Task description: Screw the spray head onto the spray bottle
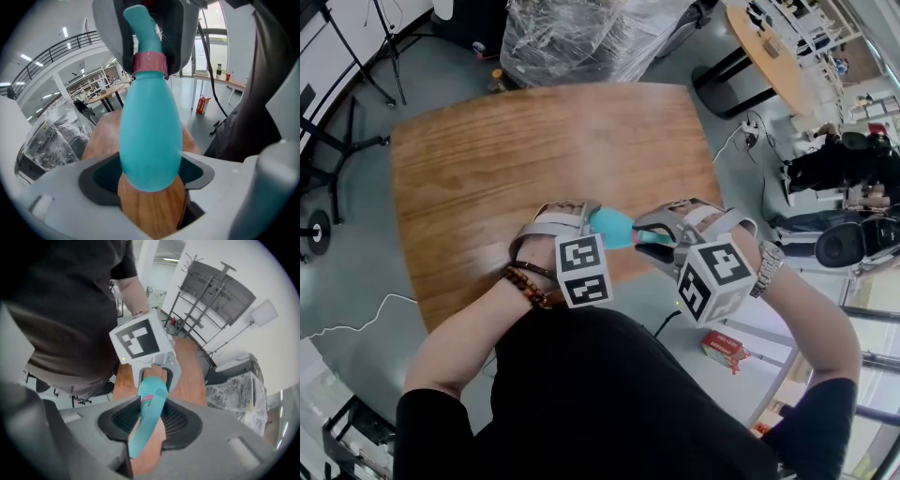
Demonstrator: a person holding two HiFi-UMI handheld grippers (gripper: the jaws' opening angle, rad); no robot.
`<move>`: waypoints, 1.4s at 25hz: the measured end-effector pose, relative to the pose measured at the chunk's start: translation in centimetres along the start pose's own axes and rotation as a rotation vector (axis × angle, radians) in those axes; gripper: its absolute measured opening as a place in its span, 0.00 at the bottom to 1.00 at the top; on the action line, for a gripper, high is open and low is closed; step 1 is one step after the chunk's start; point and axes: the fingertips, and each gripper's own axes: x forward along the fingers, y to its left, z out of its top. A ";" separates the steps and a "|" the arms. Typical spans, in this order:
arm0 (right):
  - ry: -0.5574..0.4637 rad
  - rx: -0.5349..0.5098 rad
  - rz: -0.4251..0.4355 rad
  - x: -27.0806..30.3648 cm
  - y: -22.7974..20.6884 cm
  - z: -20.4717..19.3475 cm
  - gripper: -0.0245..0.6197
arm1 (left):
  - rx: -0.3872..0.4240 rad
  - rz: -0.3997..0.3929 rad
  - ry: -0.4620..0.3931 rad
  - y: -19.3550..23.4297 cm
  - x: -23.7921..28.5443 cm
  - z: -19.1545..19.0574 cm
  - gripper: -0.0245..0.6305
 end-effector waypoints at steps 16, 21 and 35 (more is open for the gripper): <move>-0.206 1.538 0.174 2.8 -2.6 -3.4 0.23 | -0.012 0.223 0.097 2.2 1.0 -2.0 0.63; -0.245 1.473 0.158 1.8 -3.4 -2.9 0.38 | -0.054 0.158 0.054 1.1 1.5 -1.9 0.64; 0.012 -0.137 -0.195 -4.4 -1.8 -2.0 0.43 | 0.005 -0.123 -0.063 -0.9 0.9 -2.2 0.64</move>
